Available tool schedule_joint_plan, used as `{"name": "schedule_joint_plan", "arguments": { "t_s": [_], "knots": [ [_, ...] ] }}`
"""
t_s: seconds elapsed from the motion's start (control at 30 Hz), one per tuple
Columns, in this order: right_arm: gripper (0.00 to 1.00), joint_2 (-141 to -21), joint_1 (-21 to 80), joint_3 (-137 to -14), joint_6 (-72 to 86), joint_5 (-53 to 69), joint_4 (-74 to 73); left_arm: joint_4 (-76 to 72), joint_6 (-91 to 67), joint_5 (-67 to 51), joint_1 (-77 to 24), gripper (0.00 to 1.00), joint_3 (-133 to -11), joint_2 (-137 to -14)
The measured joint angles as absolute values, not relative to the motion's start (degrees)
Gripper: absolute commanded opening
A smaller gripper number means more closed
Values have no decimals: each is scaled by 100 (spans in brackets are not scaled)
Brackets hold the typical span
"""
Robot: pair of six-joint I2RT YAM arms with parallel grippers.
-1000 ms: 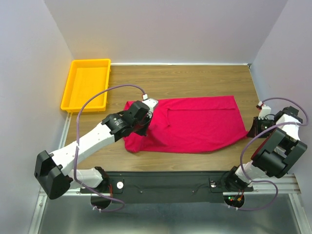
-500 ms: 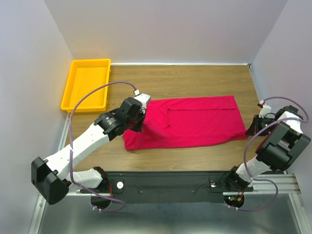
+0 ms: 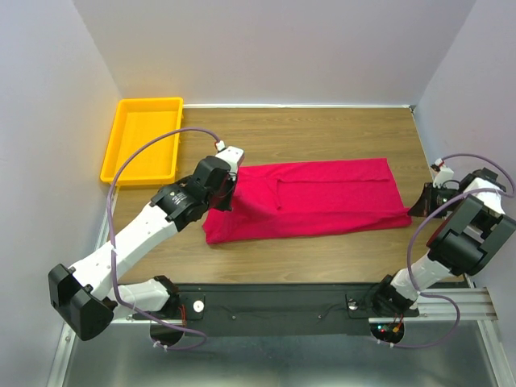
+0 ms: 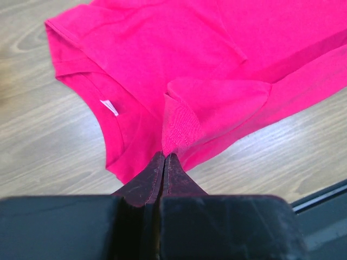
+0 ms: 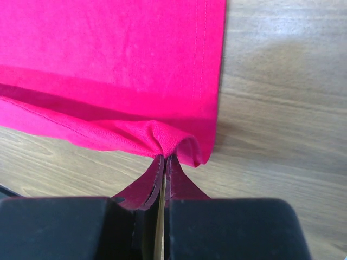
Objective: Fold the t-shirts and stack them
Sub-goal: Fold the tshirt
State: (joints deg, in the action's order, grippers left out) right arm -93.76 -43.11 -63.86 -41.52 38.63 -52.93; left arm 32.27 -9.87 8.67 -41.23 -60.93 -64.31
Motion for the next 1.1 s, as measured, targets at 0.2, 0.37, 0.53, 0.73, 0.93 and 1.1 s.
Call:
{"name": "schedule_joint_plan", "arguments": {
  "t_s": [0.2, 0.37, 0.53, 0.73, 0.93, 1.1],
  "knots": [
    [1, -9555, -4311, -6414, -4128, 3983, -5315, 3157, -880, 961, -4099, 0, -6156, -6431],
    [1, -9723, -4311, -6420, -4038, 4150, -5343, 3065, -799, 1002, -4075, 0, -6156, -6431],
    [1, -9824, -4311, -6554, -3927, 4292, -5369, 2976, -757, 1079, -4058, 0, -6156, -6431],
    [1, -9830, -4311, -6698, -3852, 4397, -5360, 2967, -722, 1146, -4005, 0, -6156, -6434],
    [1, -9841, -4311, -6702, -3806, 4407, -5363, 2910, -676, 1194, -3994, 0, -6156, -6466],
    [1, -9963, -4311, -6705, -3787, 4453, -5360, 2801, -628, 1210, -3959, 0, -6156, -6604]
  ]
}}
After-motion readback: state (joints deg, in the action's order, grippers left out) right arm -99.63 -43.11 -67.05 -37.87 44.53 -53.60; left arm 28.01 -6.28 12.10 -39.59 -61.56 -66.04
